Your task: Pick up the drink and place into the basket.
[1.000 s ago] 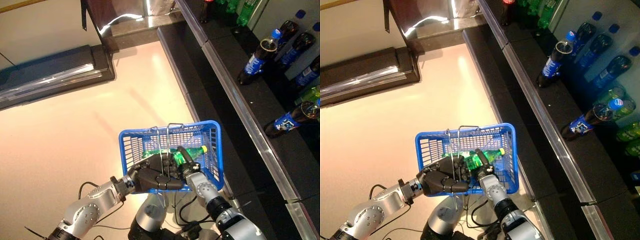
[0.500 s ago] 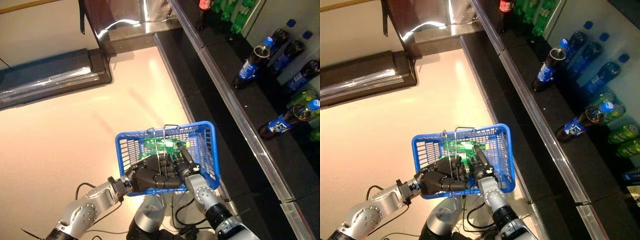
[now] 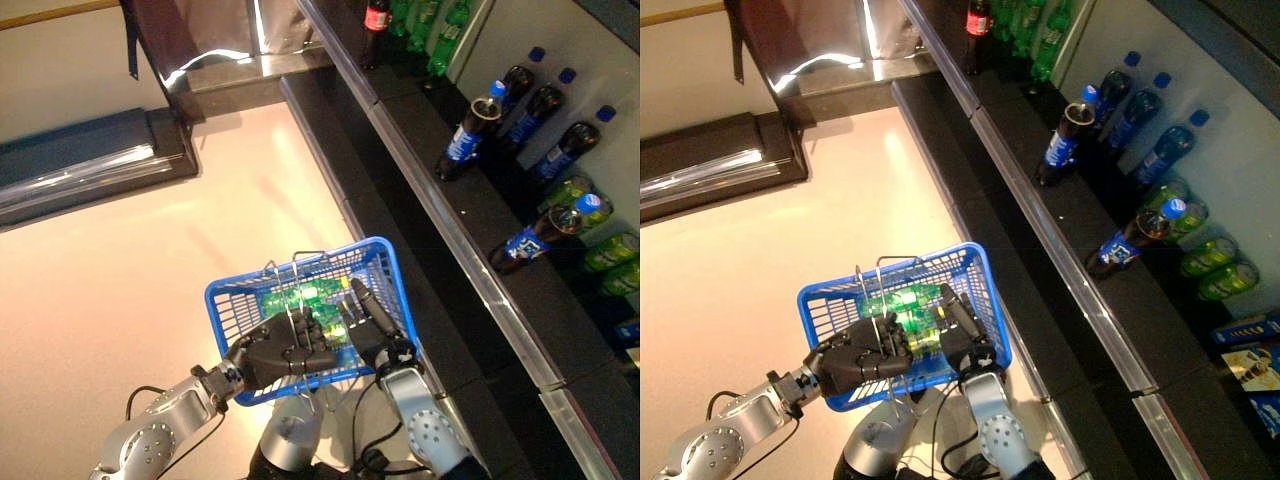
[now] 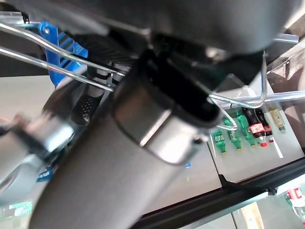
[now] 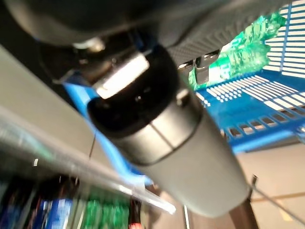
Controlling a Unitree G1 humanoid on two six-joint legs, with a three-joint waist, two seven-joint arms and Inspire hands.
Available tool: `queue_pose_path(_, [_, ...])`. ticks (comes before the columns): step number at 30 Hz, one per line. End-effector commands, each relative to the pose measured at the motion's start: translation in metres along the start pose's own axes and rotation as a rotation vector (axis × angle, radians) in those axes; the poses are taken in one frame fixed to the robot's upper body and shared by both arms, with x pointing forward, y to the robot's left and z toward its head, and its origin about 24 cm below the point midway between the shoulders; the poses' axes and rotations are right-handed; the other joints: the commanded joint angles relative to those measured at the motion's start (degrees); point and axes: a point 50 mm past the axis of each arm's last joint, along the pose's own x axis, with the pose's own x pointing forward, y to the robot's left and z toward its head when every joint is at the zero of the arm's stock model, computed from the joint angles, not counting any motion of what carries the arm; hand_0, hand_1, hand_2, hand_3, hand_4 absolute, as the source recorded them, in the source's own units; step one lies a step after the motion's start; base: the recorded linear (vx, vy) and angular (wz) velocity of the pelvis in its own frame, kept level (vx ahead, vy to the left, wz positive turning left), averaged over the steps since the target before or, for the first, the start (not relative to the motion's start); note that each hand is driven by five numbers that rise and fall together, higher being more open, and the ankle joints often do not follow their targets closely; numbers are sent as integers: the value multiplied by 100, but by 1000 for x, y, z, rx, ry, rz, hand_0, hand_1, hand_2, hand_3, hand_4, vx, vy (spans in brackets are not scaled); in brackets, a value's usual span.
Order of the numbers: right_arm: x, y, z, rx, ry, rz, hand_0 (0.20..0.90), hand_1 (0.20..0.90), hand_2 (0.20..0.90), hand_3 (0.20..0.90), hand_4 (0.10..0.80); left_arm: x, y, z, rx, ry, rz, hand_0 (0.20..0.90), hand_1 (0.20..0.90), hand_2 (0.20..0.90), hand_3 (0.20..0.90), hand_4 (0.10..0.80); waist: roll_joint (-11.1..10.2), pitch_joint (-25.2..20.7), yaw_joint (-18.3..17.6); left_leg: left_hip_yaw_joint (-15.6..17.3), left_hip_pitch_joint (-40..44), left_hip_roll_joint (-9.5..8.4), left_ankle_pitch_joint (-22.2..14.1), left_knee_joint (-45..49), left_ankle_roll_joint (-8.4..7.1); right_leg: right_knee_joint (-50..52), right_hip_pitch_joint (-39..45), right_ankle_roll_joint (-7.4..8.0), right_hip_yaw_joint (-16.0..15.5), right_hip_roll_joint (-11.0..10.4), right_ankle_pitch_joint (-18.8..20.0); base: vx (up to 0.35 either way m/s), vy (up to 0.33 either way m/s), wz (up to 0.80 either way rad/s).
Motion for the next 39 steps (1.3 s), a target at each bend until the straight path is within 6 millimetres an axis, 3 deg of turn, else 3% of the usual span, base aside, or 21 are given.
queue_pose_path(1, [-15,27,2,-151,-26,222,900,900,900,900,800,-3,-94,36,24,-360,-610,300,300,300,200,100,127,-1281,-173,328,-270,311,-151,629,-46,-718,255,302,298,36,1048,-16,-26,-11])
queue_pose_path(5, [-37,41,14,-262,-59,364,900,900,900,900,800,-10,-82,36,60,-406,-505,300,300,300,200,100,59,-1298,-356,439,-222,378,-131,564,-76,-759,253,344,360,50,1052,-8,-27,-10])
queue_pose_path(11, [-67,37,24,-291,16,584,900,900,900,900,800,-25,-59,32,67,-454,-282,300,300,300,200,100,-31,-1431,-614,639,-78,473,-105,389,-121,-918,281,367,488,85,1069,-3,-15,-8])
queue_pose_path(13, [-67,37,24,-291,16,584,900,900,900,900,800,-25,-59,32,67,-454,-282,300,300,300,200,100,-31,-1431,-614,639,-78,473,-105,389,-121,-918,281,367,488,85,1069,-12,-25,-12])
queue_pose_path(14, [-77,37,25,-297,69,688,900,900,900,900,800,-27,-43,24,56,-447,-133,300,300,300,200,100,-68,-1543,-719,713,63,507,-82,194,-134,-1066,313,369,585,119,1091,-21,-36,-20])
queue_pose_path(18, [-79,28,28,-346,99,723,900,900,900,900,800,-28,-27,15,100,-448,-4,300,300,300,200,100,-111,-1714,-889,832,248,554,-35,-142,-127,-1294,302,350,789,163,1146,-76,-45,-22])
queue_pose_path(24, [-76,-14,35,-500,164,589,900,900,900,900,800,-32,8,-1,54,-482,331,300,300,300,200,100,-160,-1930,-1325,1202,517,704,56,-642,-118,-1633,128,286,1242,252,1298,-132,-61,-30])
queue_pose_path(26, [-71,-37,38,-604,198,492,900,900,900,900,800,-36,33,-16,30,-451,551,300,300,300,200,100,-190,-2023,-1559,1417,622,769,119,-900,-116,-1784,2,245,1466,306,1390,-170,-88,-28])
queue_pose_path(27, [-71,-37,38,-604,198,492,900,900,900,900,800,-36,33,-16,31,-451,551,300,300,300,200,100,-189,-2022,-1556,1420,625,770,120,-904,-117,-1785,2,244,1469,307,1391,-176,-94,-40])
queue_pose_path(28, [-68,-53,40,-654,218,420,900,900,900,900,800,-39,49,-28,22,-401,680,300,300,300,200,100,-202,-2074,-1693,1561,679,814,149,-1037,-125,-1855,-77,207,1579,340,1434,-122,-67,-41])
queue_pose_path(30, [-65,-65,40,-690,228,365,900,900,900,900,800,-40,60,-38,-13,-377,748,300,300,300,200,100,-201,-2105,-1778,1645,707,830,169,-1110,-132,-1875,-134,187,1648,359,1460,-136,-71,-37])
queue_pose_path(31, [-60,-83,41,-771,238,272,900,900,900,900,800,-42,76,-54,-45,-324,840,300,300,300,200,100,-192,-2138,-1881,1752,754,862,186,-1191,-151,-1897,-181,156,1704,376,1483,-119,-62,-28])
queue_pose_path(32, [-59,-88,41,-801,240,233,900,900,900,900,800,-42,80,-58,-58,-304,869,300,300,300,200,100,-188,-2146,-1905,1778,765,869,188,-1210,-156,-1899,-195,149,1717,379,1486,-123,-71,-23])
queue_pose_path(35, [-54,-133,40,-1008,277,-29,900,900,900,900,800,-44,102,-106,-169,-170,1020,300,300,300,200,100,-175,-2186,-2078,1932,833,904,199,-1345,-187,-1978,-233,109,1772,387,1540,-108,-60,-6])
queue_pose_path(39, [-60,-178,36,-1095,345,-290,900,900,900,900,800,-46,109,-139,-192,-3,1109,300,300,300,200,100,-145,-2183,-2163,2021,847,923,158,-1376,-200,-2045,-252,90,1770,389,1567,-78,-33,-7])
